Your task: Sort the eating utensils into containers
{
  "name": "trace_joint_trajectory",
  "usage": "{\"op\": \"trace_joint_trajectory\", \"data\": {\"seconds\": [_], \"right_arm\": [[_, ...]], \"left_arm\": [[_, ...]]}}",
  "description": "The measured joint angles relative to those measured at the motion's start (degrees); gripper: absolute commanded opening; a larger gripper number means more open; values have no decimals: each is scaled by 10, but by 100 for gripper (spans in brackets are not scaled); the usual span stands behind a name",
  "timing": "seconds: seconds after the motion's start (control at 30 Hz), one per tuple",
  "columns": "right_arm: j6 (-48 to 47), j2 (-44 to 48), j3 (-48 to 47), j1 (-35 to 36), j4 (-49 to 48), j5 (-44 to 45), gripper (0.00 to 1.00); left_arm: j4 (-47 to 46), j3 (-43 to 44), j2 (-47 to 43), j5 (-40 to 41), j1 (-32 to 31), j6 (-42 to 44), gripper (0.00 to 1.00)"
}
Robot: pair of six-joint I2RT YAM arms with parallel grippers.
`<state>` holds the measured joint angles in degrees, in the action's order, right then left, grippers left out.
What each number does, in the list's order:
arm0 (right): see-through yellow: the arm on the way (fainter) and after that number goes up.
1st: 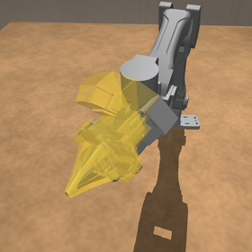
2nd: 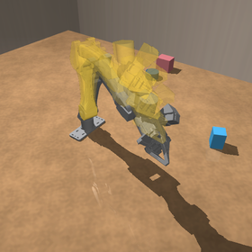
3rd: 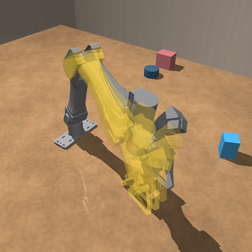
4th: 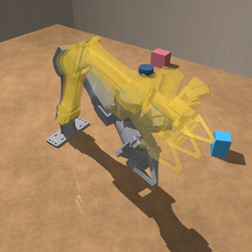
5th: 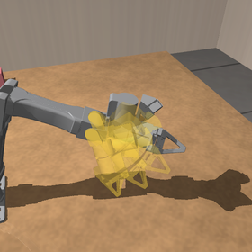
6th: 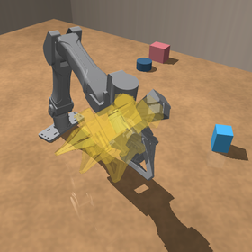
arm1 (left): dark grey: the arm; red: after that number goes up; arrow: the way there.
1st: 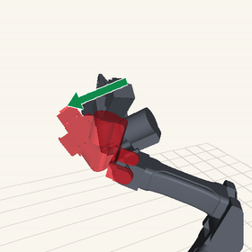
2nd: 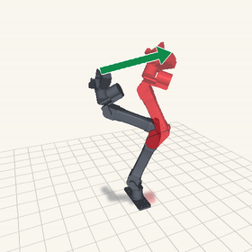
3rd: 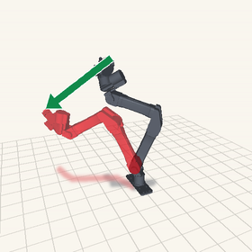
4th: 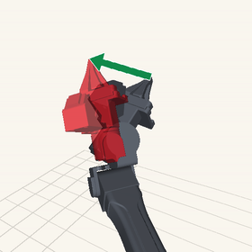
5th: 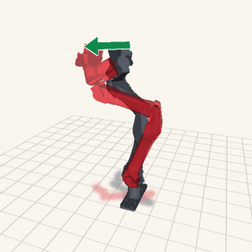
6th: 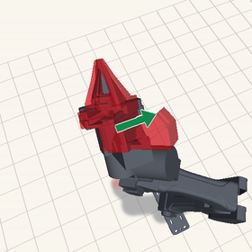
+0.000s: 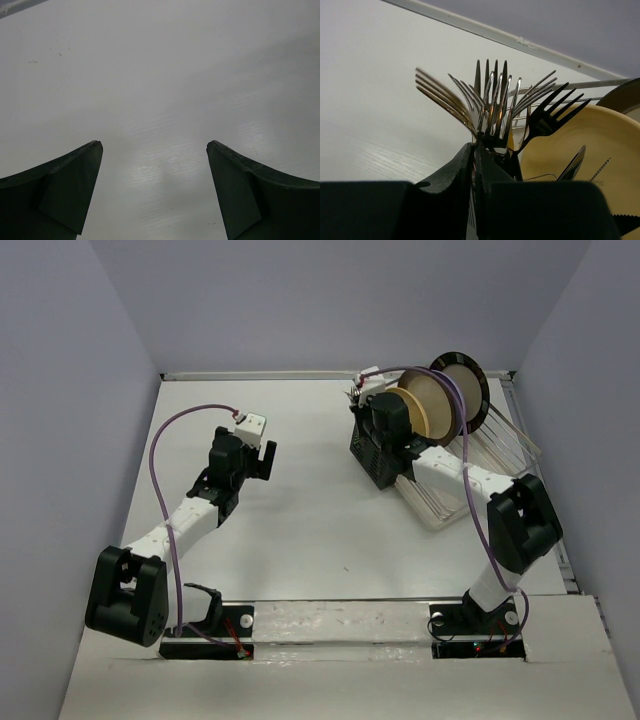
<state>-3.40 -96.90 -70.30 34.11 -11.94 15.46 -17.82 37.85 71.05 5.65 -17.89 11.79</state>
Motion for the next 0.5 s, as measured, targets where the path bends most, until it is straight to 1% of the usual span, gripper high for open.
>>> {"op": "trace_joint_trajectory", "data": {"seconds": [0.03,0.13,0.2,0.23,0.4,0.5], "right_arm": [[2,0,0,0,0,0,32],[4,0,1,0,0,0,47],[5,3,5,0,0,-1,51],[4,8,10,0,0,-2,54],[3,34,16,0,16,-16,59],[3,61,16,0,36,-45,63]], "left_arm": [[0,0,0,0,0,0,99],[0,0,0,-2,0,0,99],[0,0,0,-2,0,0,99],[0,0,0,-2,0,0,99],[0,0,0,-2,0,0,99],[0,0,0,-2,0,2,99]]}}
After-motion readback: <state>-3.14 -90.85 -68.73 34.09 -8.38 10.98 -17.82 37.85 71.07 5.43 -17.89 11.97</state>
